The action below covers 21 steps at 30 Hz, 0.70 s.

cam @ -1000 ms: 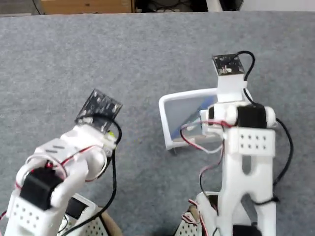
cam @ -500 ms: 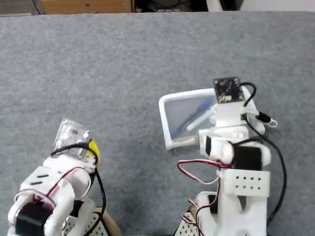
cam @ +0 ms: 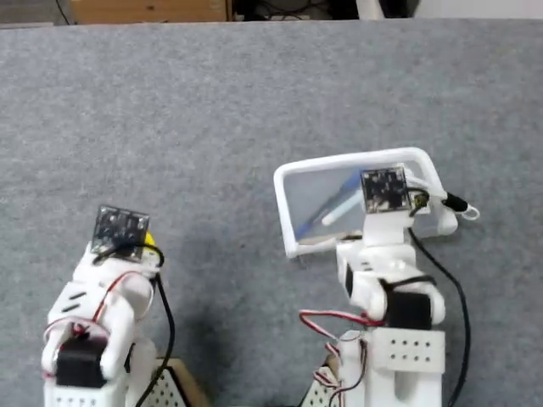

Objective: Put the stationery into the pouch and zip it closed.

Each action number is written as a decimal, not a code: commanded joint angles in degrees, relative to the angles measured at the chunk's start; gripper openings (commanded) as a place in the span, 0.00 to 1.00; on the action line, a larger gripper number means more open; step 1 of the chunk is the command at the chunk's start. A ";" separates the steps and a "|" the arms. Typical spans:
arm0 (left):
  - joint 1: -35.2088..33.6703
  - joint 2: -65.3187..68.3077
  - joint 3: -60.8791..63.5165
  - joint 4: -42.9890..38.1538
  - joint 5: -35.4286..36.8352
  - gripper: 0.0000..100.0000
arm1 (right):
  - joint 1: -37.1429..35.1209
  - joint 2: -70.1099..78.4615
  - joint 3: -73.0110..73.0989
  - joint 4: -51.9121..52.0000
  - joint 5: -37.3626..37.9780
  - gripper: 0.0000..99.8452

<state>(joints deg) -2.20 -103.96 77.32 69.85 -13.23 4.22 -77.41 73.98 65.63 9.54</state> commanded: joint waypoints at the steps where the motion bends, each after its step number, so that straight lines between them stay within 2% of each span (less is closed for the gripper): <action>1: -2.68 -0.35 4.79 -6.59 -1.76 0.03 | -0.70 -5.14 3.56 -1.85 0.88 0.01; 5: -3.91 -0.35 9.01 -6.95 -1.93 0.03 | -0.26 -10.15 9.10 -1.76 4.84 0.01; 9: -4.00 -0.35 11.82 -6.77 -2.02 0.03 | -0.53 -14.55 13.41 -1.67 4.75 0.01; 18: -4.00 -0.26 12.88 2.99 -2.02 0.03 | -0.79 -24.13 22.99 -1.14 4.75 0.01; 21: -4.00 -0.26 12.88 5.45 -1.93 0.03 | -1.58 -27.30 22.64 2.37 4.48 0.01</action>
<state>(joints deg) -5.63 -103.96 90.59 73.45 -14.64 4.13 -102.29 95.78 66.15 13.76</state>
